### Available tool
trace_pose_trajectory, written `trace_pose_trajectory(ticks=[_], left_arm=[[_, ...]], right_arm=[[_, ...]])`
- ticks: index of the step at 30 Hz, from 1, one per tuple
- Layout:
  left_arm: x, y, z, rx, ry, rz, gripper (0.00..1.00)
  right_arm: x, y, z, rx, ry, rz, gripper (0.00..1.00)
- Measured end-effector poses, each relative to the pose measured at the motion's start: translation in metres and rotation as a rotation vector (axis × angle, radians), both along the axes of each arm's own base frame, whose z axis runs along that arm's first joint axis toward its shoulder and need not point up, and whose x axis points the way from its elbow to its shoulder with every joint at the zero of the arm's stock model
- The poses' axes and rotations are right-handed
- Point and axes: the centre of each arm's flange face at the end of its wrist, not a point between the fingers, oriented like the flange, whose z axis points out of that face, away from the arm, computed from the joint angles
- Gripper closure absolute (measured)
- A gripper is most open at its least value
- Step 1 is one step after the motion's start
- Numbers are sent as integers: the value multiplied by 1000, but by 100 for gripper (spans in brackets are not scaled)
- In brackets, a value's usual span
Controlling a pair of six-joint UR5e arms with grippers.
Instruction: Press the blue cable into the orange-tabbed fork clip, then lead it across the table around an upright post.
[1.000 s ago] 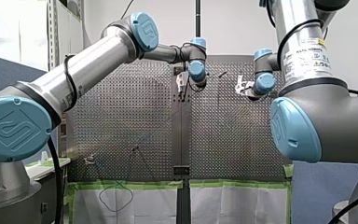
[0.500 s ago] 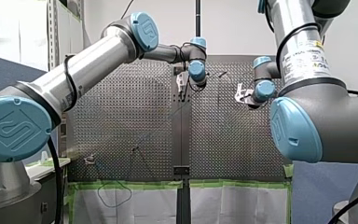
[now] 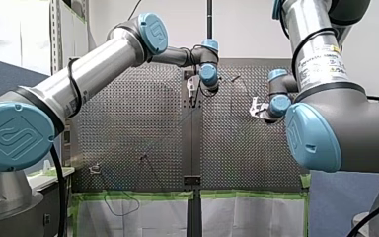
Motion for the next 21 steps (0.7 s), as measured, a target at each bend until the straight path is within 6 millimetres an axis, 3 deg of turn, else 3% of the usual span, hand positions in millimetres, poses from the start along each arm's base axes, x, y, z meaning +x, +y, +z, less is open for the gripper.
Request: trace_pose_trajectory(ticks=[4,14,21], left_arm=[[0,0,3,-3,-3,0,0],[0,0,5,-5,-5,5,0],[0,1,6,-5,-6,8,0]], right_arm=[[-2,-2,-10,2,-1,-8,100],[-7,-6,-64,71,20,-39,100],[-13,-10,-90,87,23,-56,100]])
